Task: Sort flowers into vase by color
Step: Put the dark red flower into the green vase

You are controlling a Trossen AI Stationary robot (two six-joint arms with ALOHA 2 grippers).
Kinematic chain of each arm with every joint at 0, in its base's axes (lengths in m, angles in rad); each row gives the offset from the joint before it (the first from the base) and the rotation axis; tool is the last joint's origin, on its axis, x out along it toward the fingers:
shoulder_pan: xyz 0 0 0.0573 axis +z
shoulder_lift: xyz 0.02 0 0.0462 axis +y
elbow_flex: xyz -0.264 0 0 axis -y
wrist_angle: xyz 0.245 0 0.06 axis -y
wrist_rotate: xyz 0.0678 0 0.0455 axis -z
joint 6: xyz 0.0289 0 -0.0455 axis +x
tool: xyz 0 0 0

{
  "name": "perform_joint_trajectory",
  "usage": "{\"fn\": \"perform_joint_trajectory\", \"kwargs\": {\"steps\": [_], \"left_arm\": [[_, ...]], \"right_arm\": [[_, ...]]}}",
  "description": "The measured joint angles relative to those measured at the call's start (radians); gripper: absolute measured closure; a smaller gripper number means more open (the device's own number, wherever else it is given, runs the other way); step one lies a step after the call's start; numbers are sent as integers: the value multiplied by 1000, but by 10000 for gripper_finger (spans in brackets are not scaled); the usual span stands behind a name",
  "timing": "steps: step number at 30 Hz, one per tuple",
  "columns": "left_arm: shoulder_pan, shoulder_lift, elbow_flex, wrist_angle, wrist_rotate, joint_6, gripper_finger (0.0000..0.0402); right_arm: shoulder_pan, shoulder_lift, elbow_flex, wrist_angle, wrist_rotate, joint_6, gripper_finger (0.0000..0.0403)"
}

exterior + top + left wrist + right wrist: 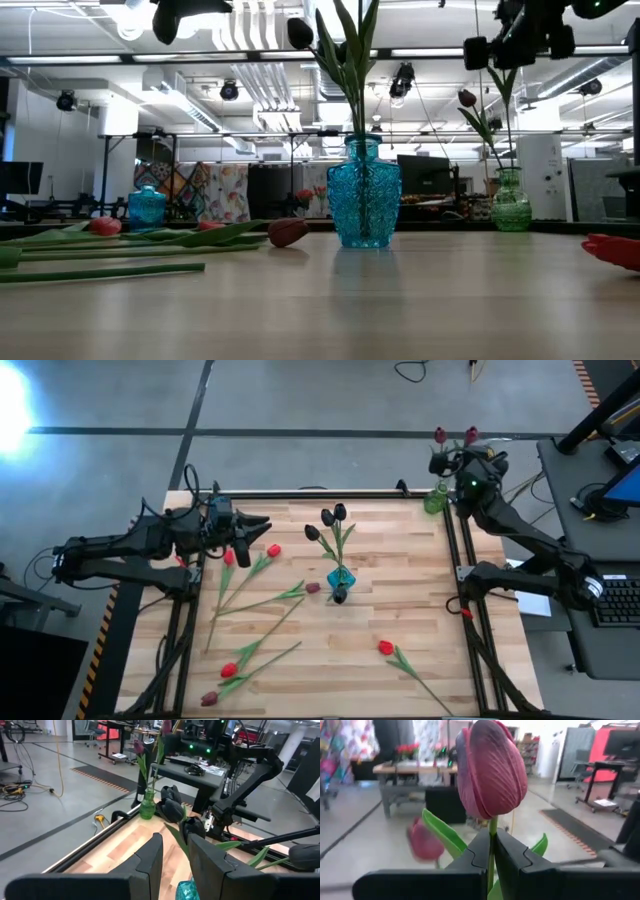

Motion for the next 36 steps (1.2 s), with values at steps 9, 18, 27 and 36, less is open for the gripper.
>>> {"fn": "perform_joint_trajectory", "kwargs": {"steps": [9, 18, 27, 36], "left_arm": [[0, 0, 0, 1, -17, 11, 324], [0, 0, 9, -2, -20, 14, 324], [0, -2, 36, -30, -20, 14, 324], [0, -2, 36, -48, -19, 11, 324]], "right_arm": [[0, 0, -23, -87, -11, 50, 390], [-1, 27, -35, -136, -37, 102, 390], [-1, 17, -35, -134, -52, 94, 311], [-1, -8, -35, -136, -104, 102, 234]]}}
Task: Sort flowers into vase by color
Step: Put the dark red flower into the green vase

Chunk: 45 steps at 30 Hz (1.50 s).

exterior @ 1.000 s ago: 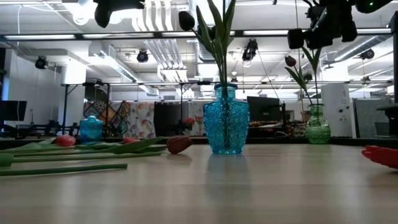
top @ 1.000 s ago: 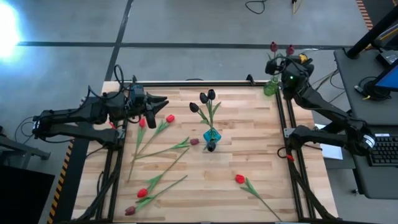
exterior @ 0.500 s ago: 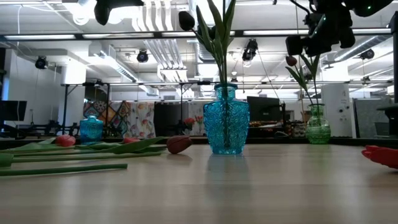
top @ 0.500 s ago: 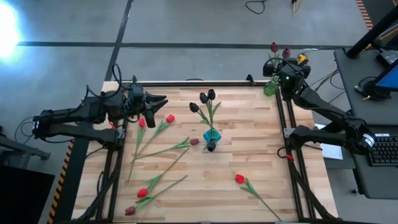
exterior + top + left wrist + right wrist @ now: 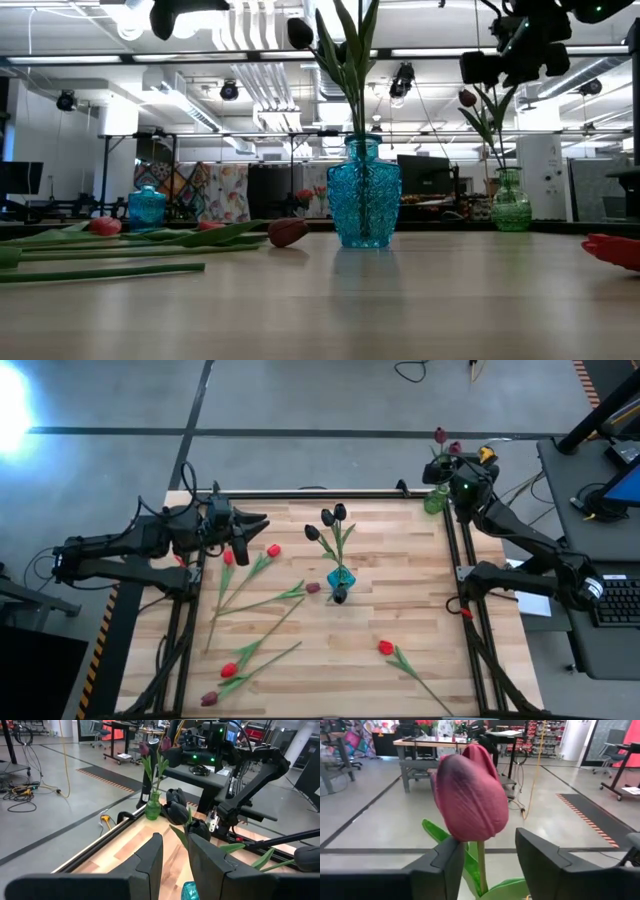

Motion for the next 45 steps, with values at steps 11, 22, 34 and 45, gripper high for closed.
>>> {"fn": "perform_joint_trajectory", "kwargs": {"steps": [11, 22, 34, 45], "left_arm": [[0, -24, 0, -140, 3, -83, 324], [0, -28, 0, -251, 4, -94, 324], [0, -59, 0, -283, 53, -84, 324], [-1, -84, 111, -511, 110, -124, 324]], "right_arm": [[0, 0, 82, -189, -50, 84, 202], [-23, 82, 330, -761, -163, 308, 204], [-35, 170, 522, -984, -235, 423, 204], [-55, 260, 592, -1227, -400, 545, 204]]}}
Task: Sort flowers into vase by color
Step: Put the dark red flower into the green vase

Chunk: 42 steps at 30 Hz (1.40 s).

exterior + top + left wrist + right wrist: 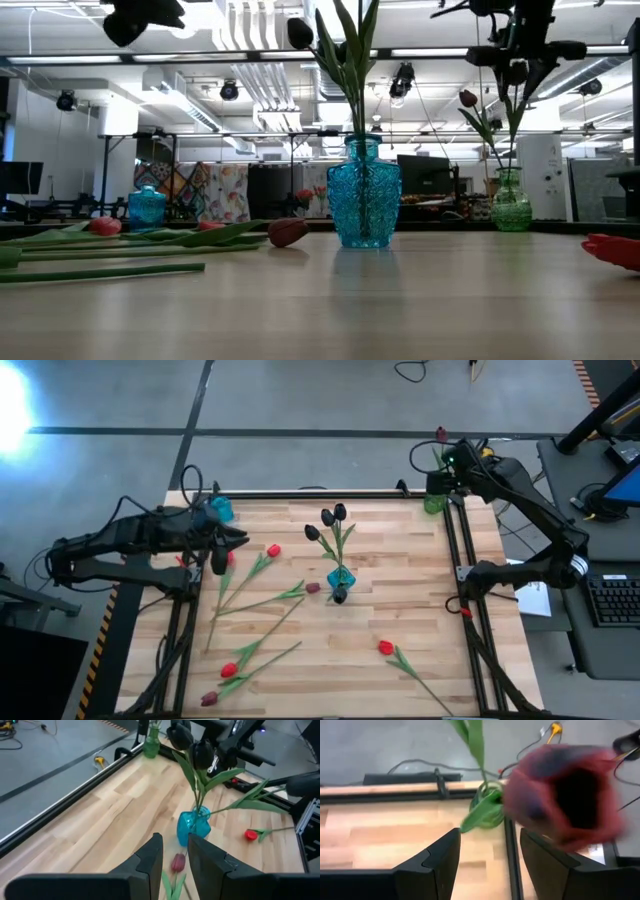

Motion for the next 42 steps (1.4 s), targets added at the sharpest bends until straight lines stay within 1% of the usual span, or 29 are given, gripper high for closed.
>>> {"fn": "perform_joint_trajectory", "kwargs": {"steps": [6, 10, 13, 16, 18, 22, 27, 32, 35, 38, 42], "left_arm": [[-1, 12, 92, -146, 5, -22, 324], [-5, 10, 113, -247, 6, -74, 324], [-11, 9, 110, -289, 6, -110, 324], [-22, 4, 87, -290, 7, -130, 324], [-34, 3, 64, -269, 9, -131, 324], [-73, 18, -5, -234, 29, -149, 324], [-127, 36, -139, -210, 26, -290, 323], [-156, 72, -264, -105, -31, -419, 304], [-157, 114, -300, -29, -39, -418, 279], [-184, 168, -334, 93, -40, -318, 248], [-255, 247, -423, 424, -39, -86, 213]], "right_arm": [[0, -16, 0, -4, -99, 3, 204], [8, -50, 0, -28, -125, 24, 204], [25, -81, 0, -27, -147, 38, 204], [54, -114, 0, -20, -198, 38, 204], [87, -136, 0, 2, -212, 29, 204], [198, -170, 0, 76, -231, 36, 204], [352, -174, 0, 152, -230, 69, 204], [452, -146, 0, 176, -201, 116, 204], [499, -132, 0, 189, -194, 135, 204], [540, -122, 0, 200, -193, 151, 204], [578, -123, 0, 202, -185, 174, 204]]}}
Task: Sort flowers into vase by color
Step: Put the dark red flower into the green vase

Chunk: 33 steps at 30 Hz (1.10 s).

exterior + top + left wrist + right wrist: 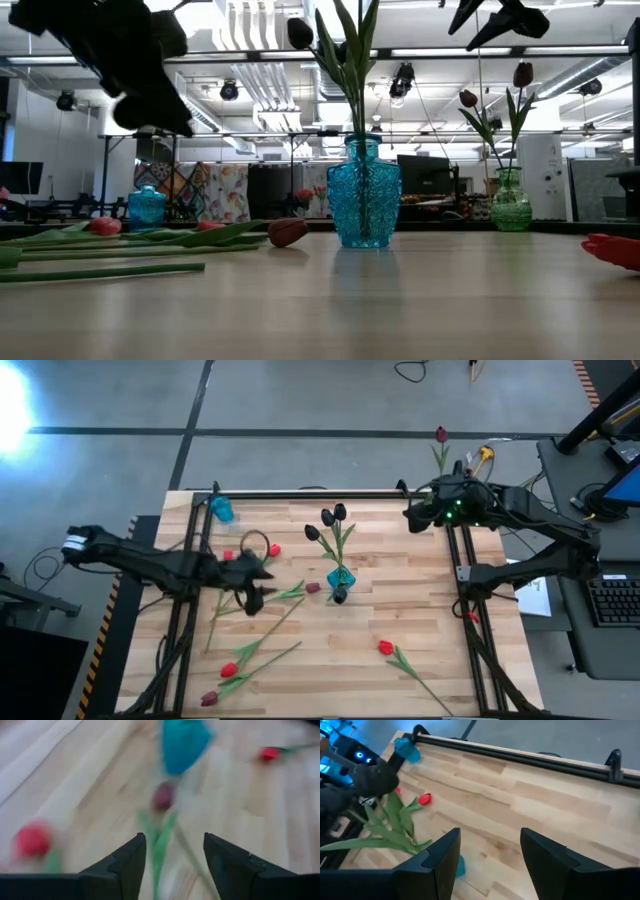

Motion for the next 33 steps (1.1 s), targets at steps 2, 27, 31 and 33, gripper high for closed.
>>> {"fn": "perform_joint_trajectory", "kwargs": {"steps": [2, 27, 31, 33], "left_arm": [[-29, 45, -53, 188, 1, 74, 203], [11, 615, -108, 511, -52, 57, 244], [12, 634, -91, 507, -60, 1, 305], [13, 624, -87, 496, -55, -20, 351]], "right_arm": [[20, -6, 0, 0, 0, 13, 204], [90, -64, 0, -6, 87, -26, 204], [90, -64, 0, -6, 87, -39, 204], [90, -64, 0, -6, 87, -42, 204]]}}
